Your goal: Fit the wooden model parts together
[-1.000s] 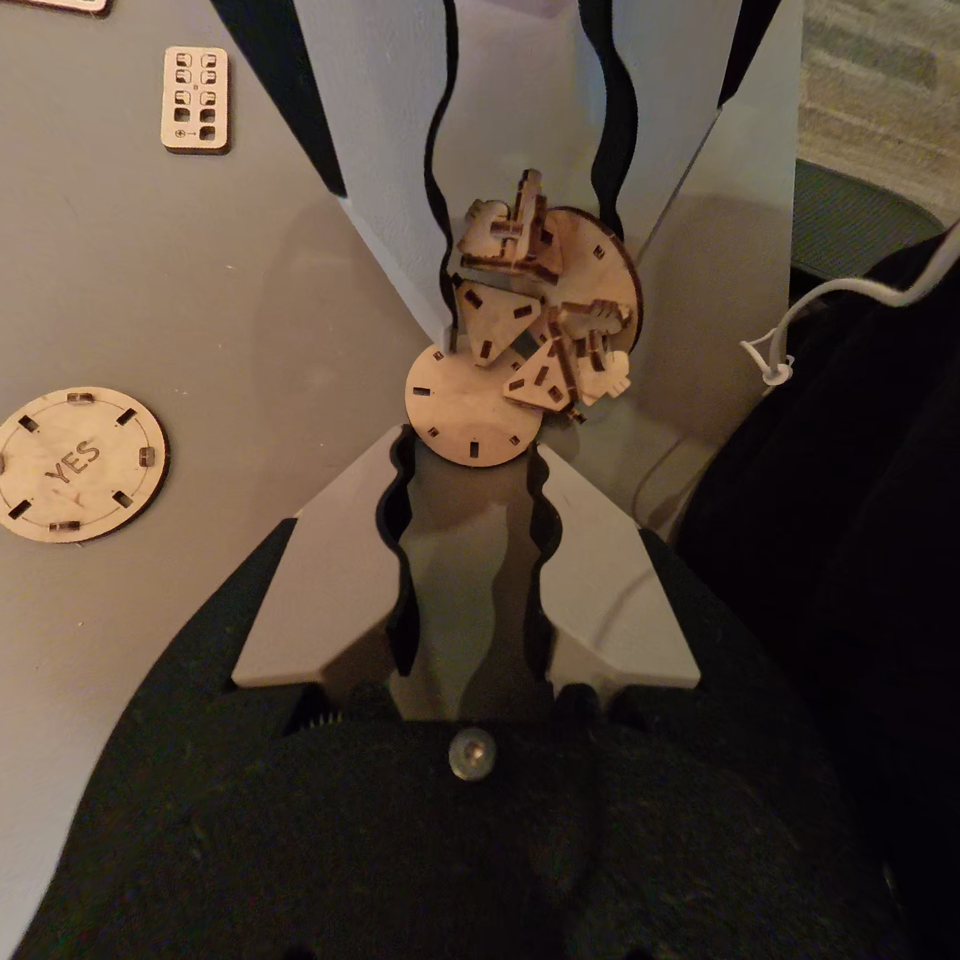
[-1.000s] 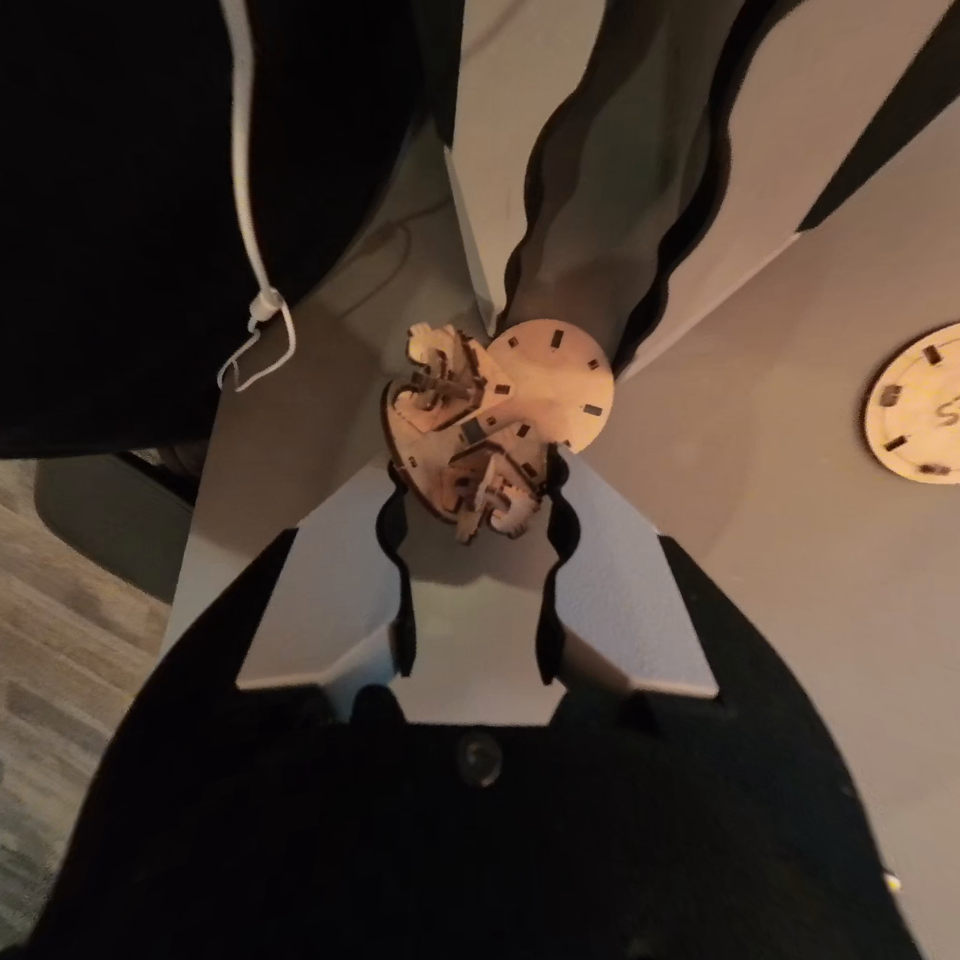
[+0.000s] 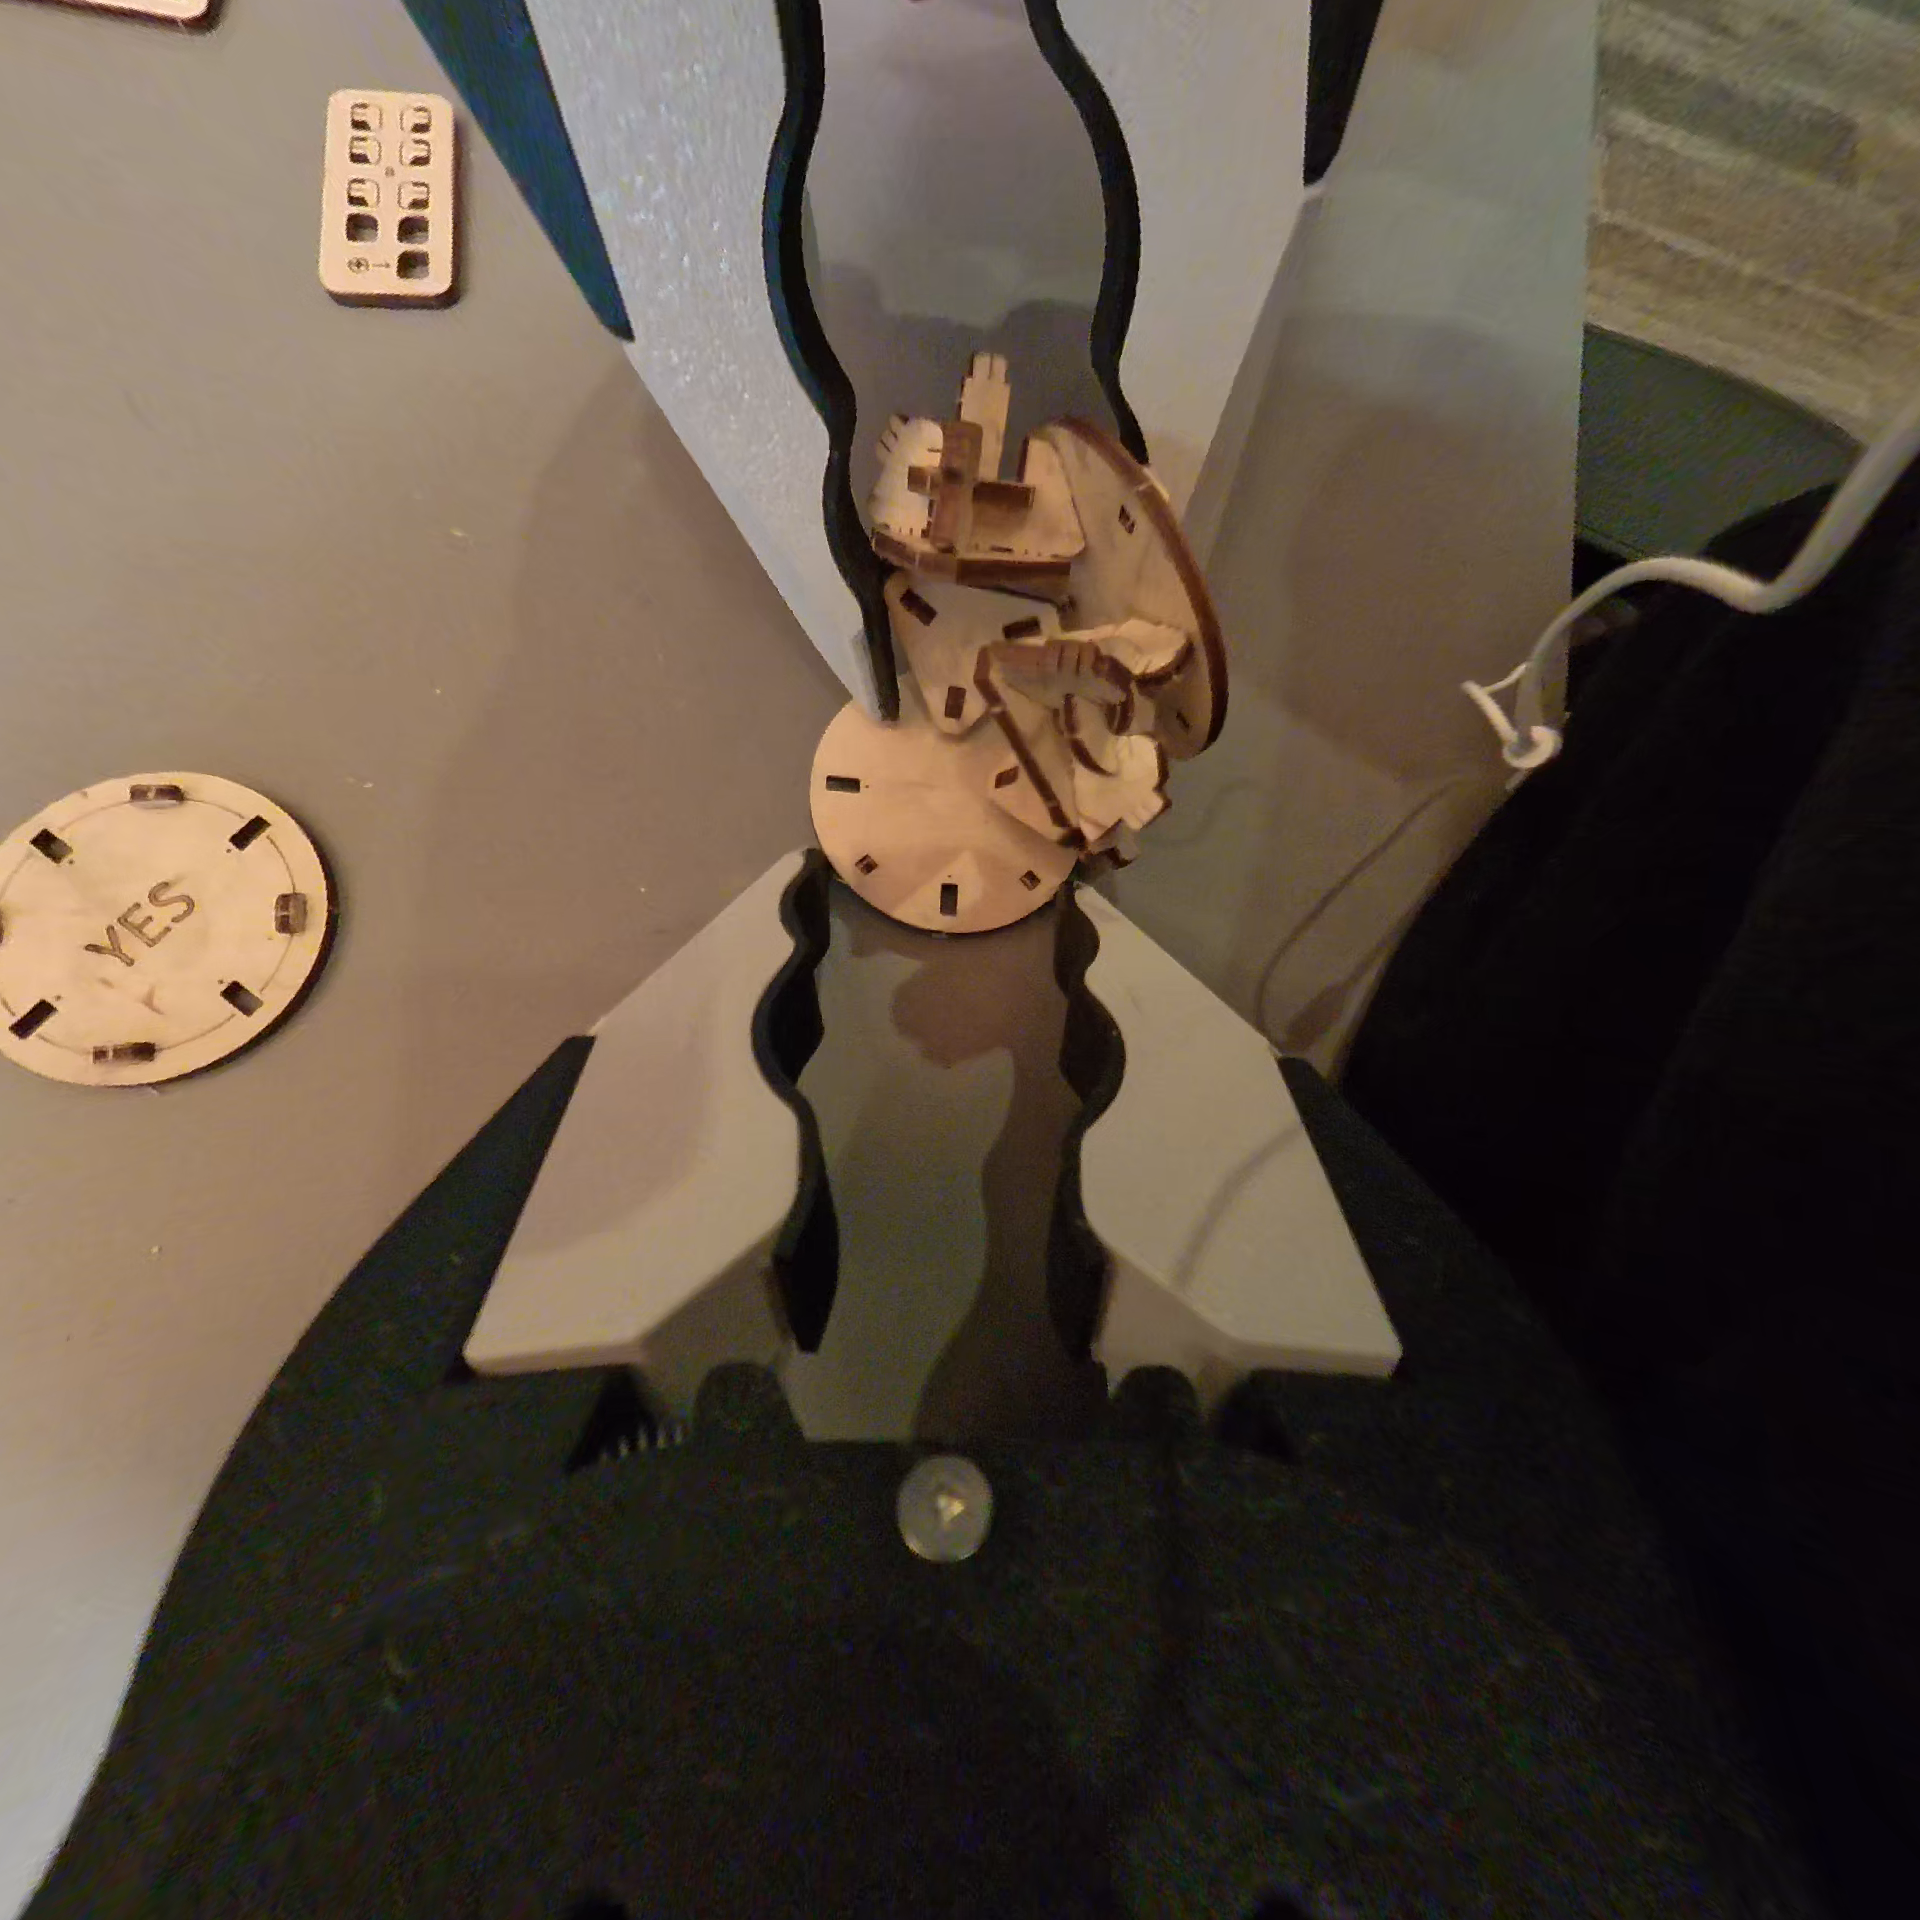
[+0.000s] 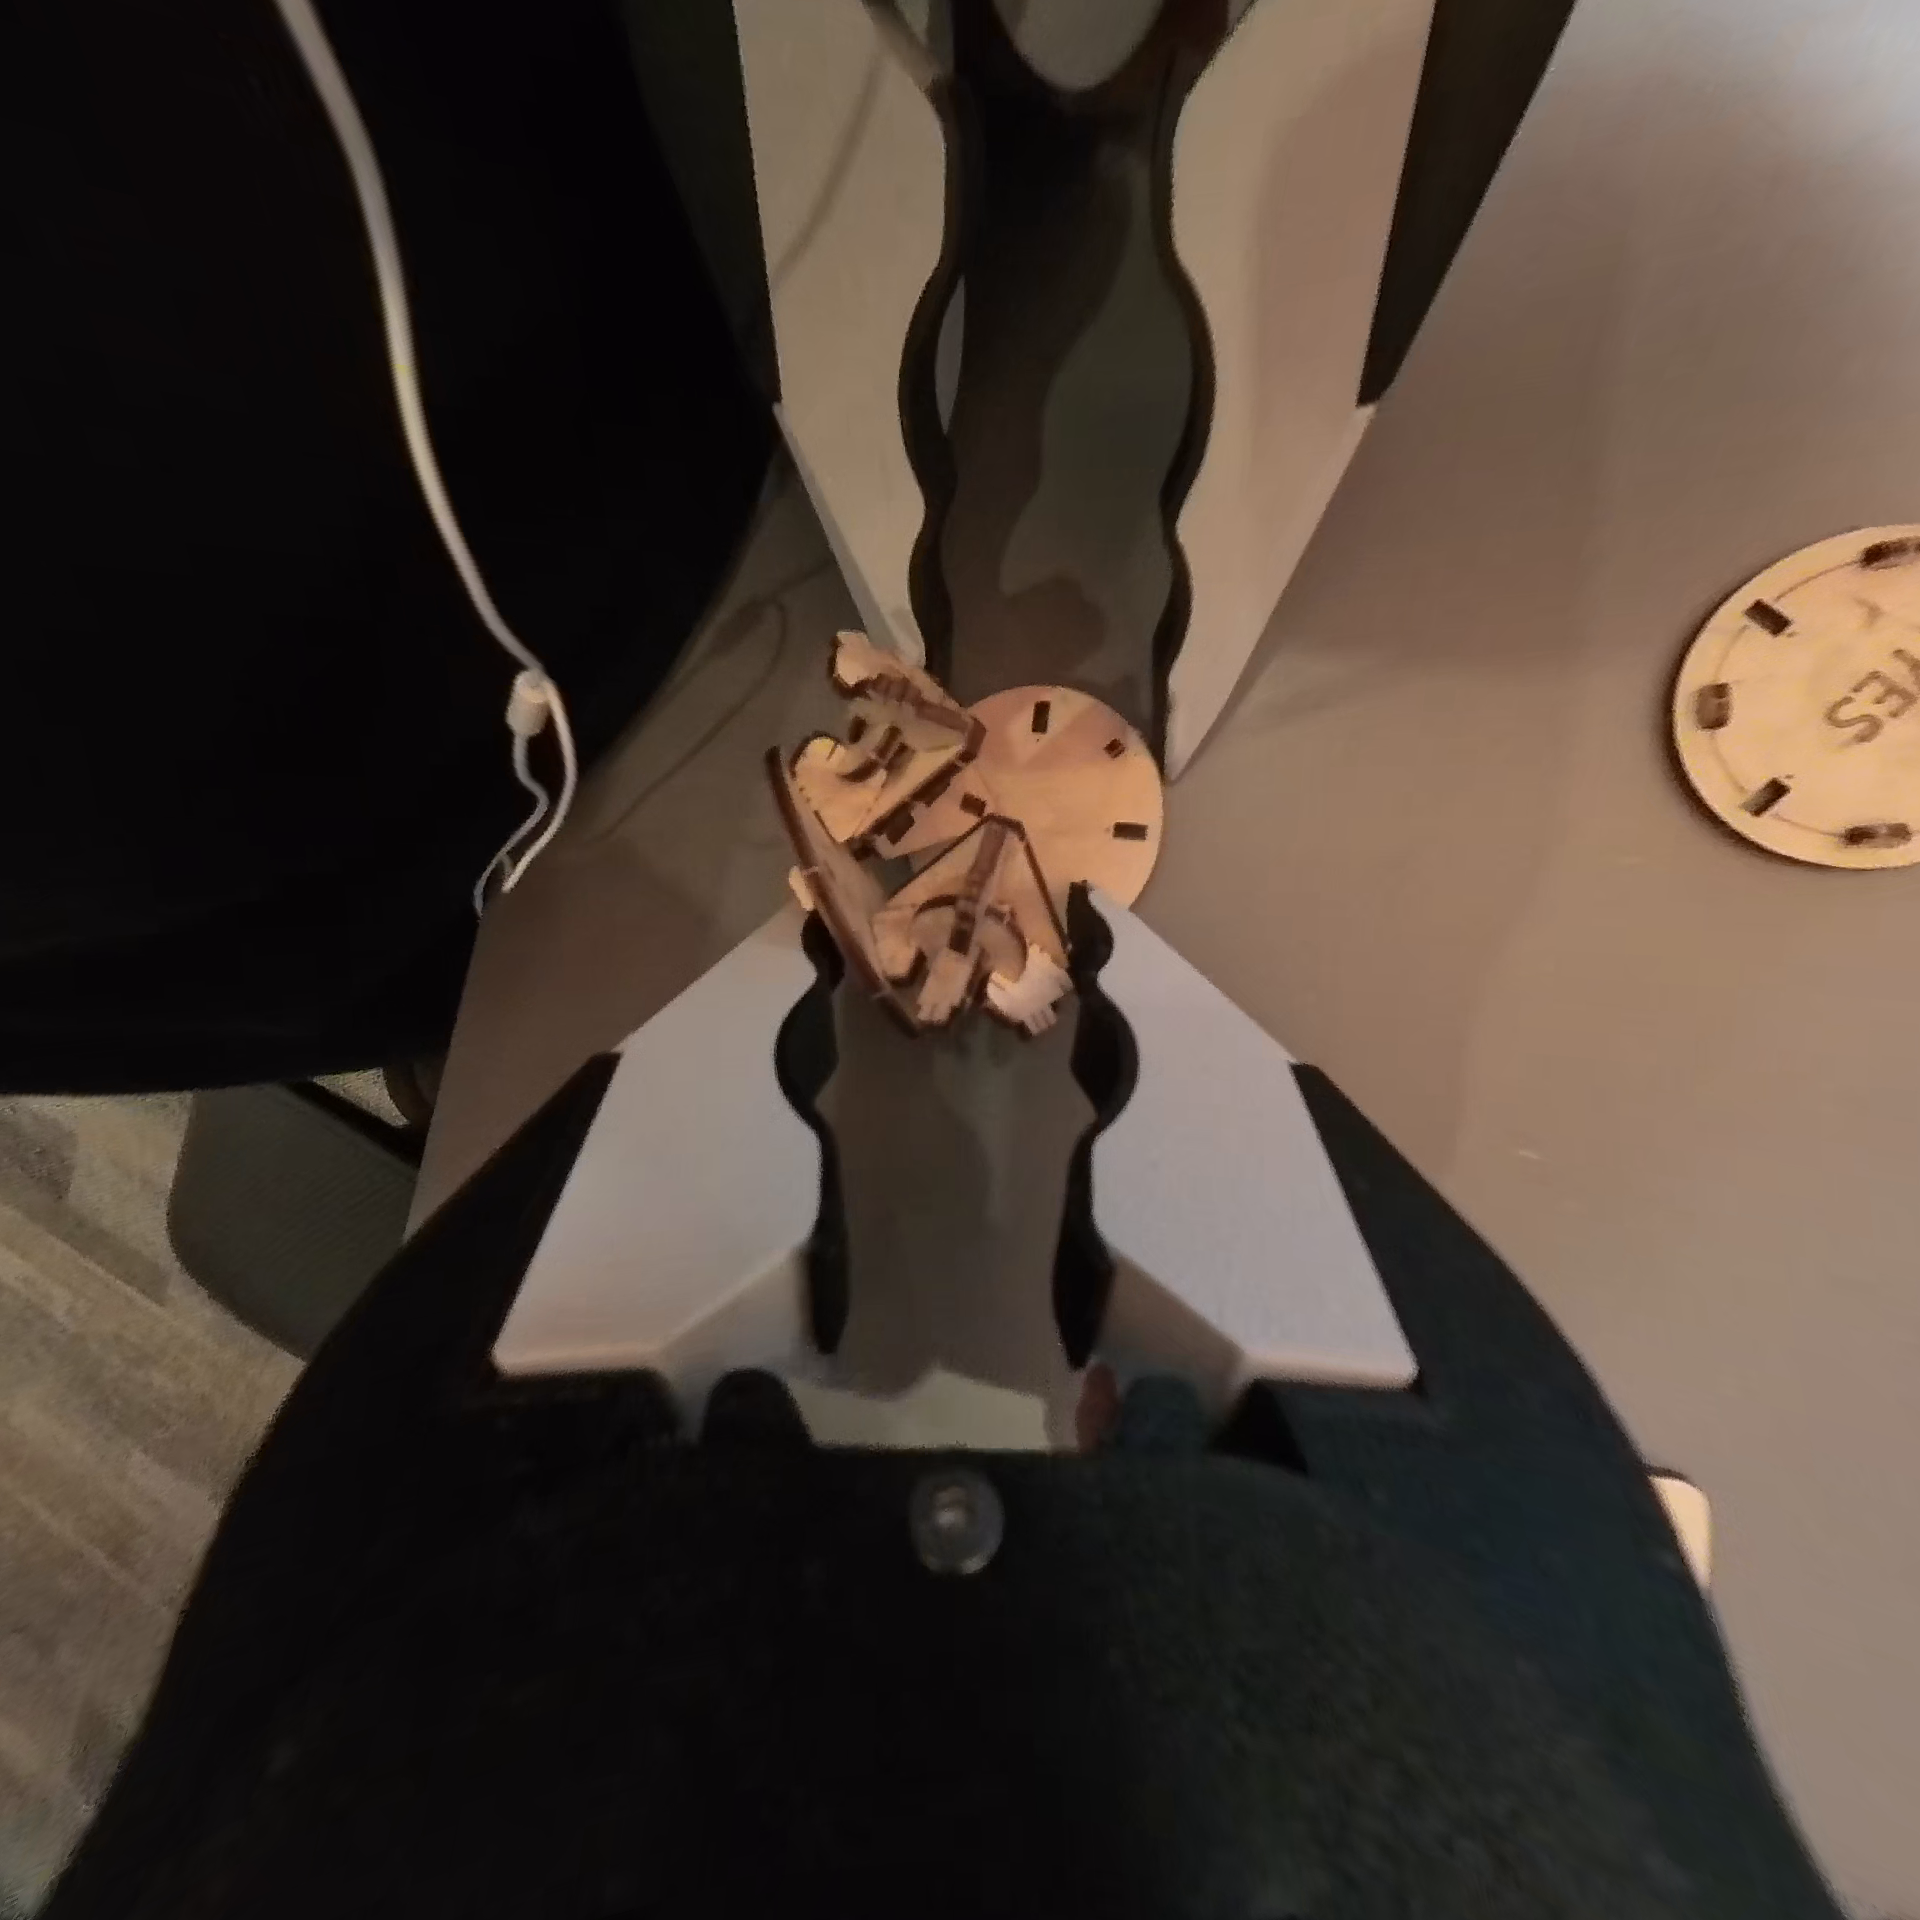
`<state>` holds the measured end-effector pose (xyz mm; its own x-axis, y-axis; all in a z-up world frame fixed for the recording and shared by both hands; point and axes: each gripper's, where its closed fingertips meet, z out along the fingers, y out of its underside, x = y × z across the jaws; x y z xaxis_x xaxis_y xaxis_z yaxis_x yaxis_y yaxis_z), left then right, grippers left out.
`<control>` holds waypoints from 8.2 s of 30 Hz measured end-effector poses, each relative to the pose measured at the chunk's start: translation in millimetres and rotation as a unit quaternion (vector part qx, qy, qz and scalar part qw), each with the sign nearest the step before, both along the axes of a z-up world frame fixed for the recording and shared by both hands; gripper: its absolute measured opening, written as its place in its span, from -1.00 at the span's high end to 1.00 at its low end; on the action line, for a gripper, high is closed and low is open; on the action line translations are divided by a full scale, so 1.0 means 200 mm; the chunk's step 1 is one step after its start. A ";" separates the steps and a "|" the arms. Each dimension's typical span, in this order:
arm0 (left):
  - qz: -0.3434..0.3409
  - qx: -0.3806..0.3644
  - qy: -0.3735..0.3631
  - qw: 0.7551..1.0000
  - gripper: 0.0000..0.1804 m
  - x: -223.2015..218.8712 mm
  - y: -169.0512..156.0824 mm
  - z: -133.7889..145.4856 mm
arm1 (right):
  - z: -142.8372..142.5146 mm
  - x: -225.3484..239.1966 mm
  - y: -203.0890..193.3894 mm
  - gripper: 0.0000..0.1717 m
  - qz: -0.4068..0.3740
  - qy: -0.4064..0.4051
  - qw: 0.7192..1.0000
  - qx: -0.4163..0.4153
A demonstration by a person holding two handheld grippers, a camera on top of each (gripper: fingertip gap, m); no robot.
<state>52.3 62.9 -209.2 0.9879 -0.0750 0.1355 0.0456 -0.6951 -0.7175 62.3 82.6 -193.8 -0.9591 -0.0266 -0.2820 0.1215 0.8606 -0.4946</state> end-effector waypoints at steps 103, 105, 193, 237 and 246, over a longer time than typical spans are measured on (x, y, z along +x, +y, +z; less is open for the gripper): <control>0.005 0.037 -0.159 0.987 0.33 0.03 0.02 0.07 | -0.05 0.01 0.10 0.60 0.205 0.123 0.962 0.128; -0.004 0.035 -0.163 0.986 0.34 0.03 0.02 0.07 | -0.05 0.01 0.10 0.60 0.202 0.120 0.963 0.129; -0.109 0.028 -0.218 0.969 0.29 -0.01 0.03 0.11 | -0.05 0.02 0.12 0.59 0.157 0.132 0.954 0.219; -0.040 0.015 -0.265 0.963 0.45 -0.01 0.02 0.09 | -0.05 0.02 0.13 0.59 0.156 0.106 0.952 0.243; -0.035 0.022 -0.252 0.967 0.48 -0.01 0.03 0.09 | -0.05 0.01 0.13 0.47 0.088 0.141 0.960 0.226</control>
<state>49.5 69.2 -190.7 0.7898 -0.1566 0.5931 0.3504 -0.6785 -0.6457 63.3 108.5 -203.9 -0.9909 -0.1306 -0.0319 -0.1286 0.9901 -0.0570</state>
